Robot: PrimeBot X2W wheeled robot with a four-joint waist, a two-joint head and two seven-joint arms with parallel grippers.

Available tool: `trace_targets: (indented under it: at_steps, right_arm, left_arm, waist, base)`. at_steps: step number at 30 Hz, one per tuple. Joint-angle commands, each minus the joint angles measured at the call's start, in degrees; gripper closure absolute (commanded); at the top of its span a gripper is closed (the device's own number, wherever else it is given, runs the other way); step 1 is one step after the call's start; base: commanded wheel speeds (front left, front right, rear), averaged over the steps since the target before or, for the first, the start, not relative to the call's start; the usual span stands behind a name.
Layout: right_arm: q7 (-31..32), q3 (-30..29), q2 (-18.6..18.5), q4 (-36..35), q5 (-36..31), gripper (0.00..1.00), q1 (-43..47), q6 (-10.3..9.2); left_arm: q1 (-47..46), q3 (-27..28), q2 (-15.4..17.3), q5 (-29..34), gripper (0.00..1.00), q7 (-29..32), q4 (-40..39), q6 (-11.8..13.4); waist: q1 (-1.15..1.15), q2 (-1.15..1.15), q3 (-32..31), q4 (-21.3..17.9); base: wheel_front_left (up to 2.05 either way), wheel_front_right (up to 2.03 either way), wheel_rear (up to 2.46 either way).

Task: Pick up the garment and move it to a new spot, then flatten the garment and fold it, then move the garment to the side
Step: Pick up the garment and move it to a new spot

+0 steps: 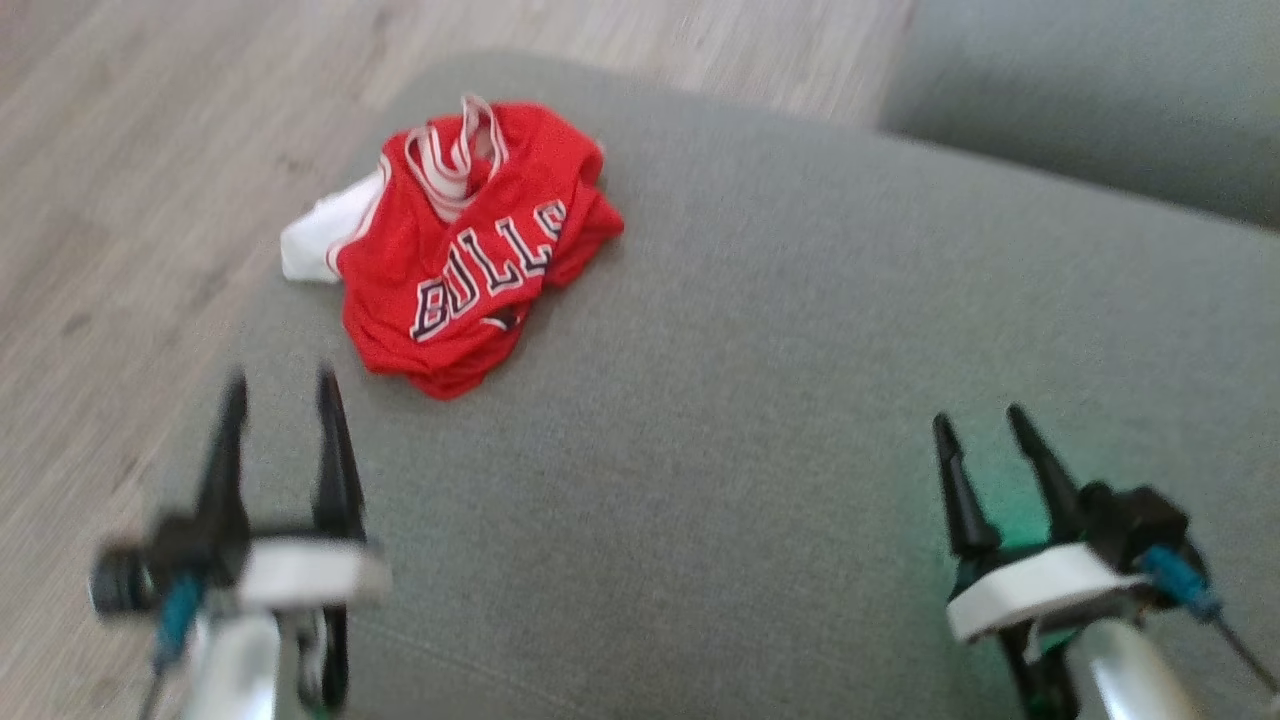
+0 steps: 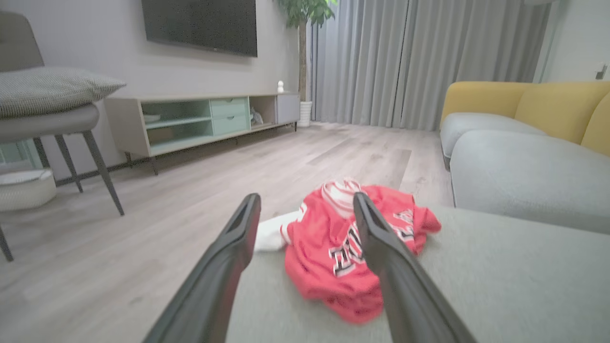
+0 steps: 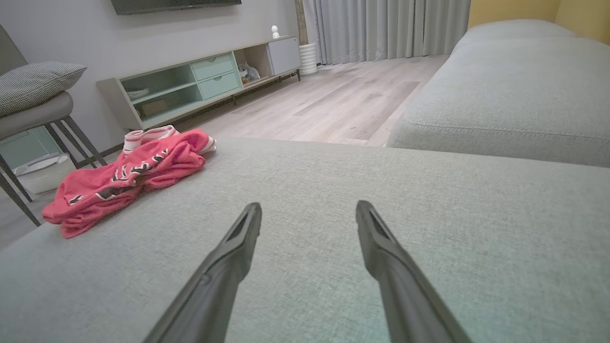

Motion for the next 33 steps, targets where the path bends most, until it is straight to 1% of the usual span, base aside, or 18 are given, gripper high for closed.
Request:
trace_targets:
  at_steps: [1,5,10,16,17,18,21,24,25,26,27,28,30,31,33]
  right_arm:
    - [-0.6,1.0,-2.4,-2.2,-0.7,0.0,-3.7,-0.05]
    - [-0.6,1.2,-6.4,-3.1,-1.7,0.0,-5.8,-0.05]
    - [-0.6,1.2,-11.5,-4.9,-2.6,0.0,-8.6,-0.05]
    - [-0.6,2.2,-16.1,-7.8,-3.4,0.0,-12.0,-0.05]
    - [-0.6,2.4,-16.6,-8.1,-3.5,0.0,-12.4,-0.05]
    - [-0.6,2.4,-16.6,-8.1,-3.5,0.0,-12.4,-0.05]
    - [-0.6,2.3,-17.4,-8.7,-3.6,0.0,-13.0,-0.05]
    - [-0.6,2.0,-17.6,-9.3,-3.7,0.0,-13.2,-0.05]
    - [-0.6,1.8,-17.6,-9.4,-3.7,0.0,-13.2,-0.05]
    - [-0.6,1.7,-17.5,-9.5,-3.7,0.0,-13.2,-0.05]
    - [-0.6,1.5,-17.3,-9.6,-3.8,0.0,-13.2,-0.05]
    - [-0.6,1.4,-17.0,-9.8,-3.8,0.0,-13.2,-0.05]
    - [-0.6,1.3,-16.7,-10.1,-3.9,0.0,-13.0,-0.05]
    - [-0.6,1.7,-16.6,-10.1,-4.1,0.0,-12.9,-0.05]
    - [-0.6,2.6,-16.3,-9.8,-4.2,0.0,-12.8,-0.05]
  left_arm:
    - [-7.7,2.4,1.1,0.6,0.0,-0.1,-1.7,-1.0]
    - [-18.0,2.7,2.4,0.7,0.0,-0.1,3.2,-2.8]
    - [-33.3,1.8,5.2,0.5,0.0,0.1,15.1,-4.4]
    - [-49.9,2.6,8.5,-3.0,0.0,8.4,32.6,-5.4]
    - [-51.7,2.9,8.9,-3.8,0.0,10.0,35.2,-5.5]
    - [-51.7,2.9,8.9,-3.8,0.0,10.0,35.2,-5.5]
    - [-55.4,2.3,10.2,-4.5,0.0,14.7,42.4,-5.7]
    - [-56.8,2.5,10.8,-5.2,0.0,18.6,48.8,-5.4]
    - [-57.0,2.3,11.0,-5.2,0.0,19.5,50.4,-5.3]
    - [-57.2,2.4,11.3,-5.2,0.0,18.9,51.2,-4.9]
    - [-57.6,2.4,11.8,-5.1,0.29,16.5,51.1,-4.5]
    - [-58.0,2.2,12.3,-4.7,1.0,12.8,50.3,-4.4]
    - [-59.1,1.6,12.4,-4.1,1.0,5.3,48.7,-4.4]
    - [-59.9,1.2,12.5,-3.8,1.0,3.0,48.0,-4.5]
    - [-61.8,0.2,12.8,-3.0,1.0,0.8,46.2,-4.8]
  waist:
    - [-0.01,0.0,6.5,0.6]
    - [-0.01,0.0,12.5,-0.8]
    - [-0.01,0.0,19.9,-3.1]
    - [-0.01,0.0,27.3,-6.8]
    - [-0.01,0.0,28.2,-7.5]
    - [-0.01,0.0,28.2,-7.5]
    - [-0.01,0.0,30.2,-8.9]
    - [-0.01,0.0,31.5,-9.9]
    - [-0.01,0.0,31.7,-10.0]
    - [-0.01,0.0,31.8,-10.2]
    - [-0.01,0.0,31.9,-10.3]
    - [-0.01,0.0,31.8,-10.4]
    - [-0.01,0.0,31.2,-10.2]
    - [-0.01,0.0,30.6,-10.0]
    - [-0.01,0.0,29.0,-10.2]
  base:
    - [0.0,0.0,0.0]
    - [0.0,0.0,0.0]
    - [0.0,0.0,0.0]
    - [0.0,0.0,0.0]
    - [0.0,0.0,0.0]
    - [0.0,0.0,0.0]
    - [0.0,0.0,0.0]
    - [0.0,0.0,0.0]
    - [0.0,0.0,0.0]
    - [0.0,0.0,0.0]
    - [0.0,0.0,0.0]
    - [0.0,0.0,0.0]
    - [0.0,0.0,0.0]
    - [0.0,0.0,0.0]
    - [0.0,0.0,0.0]
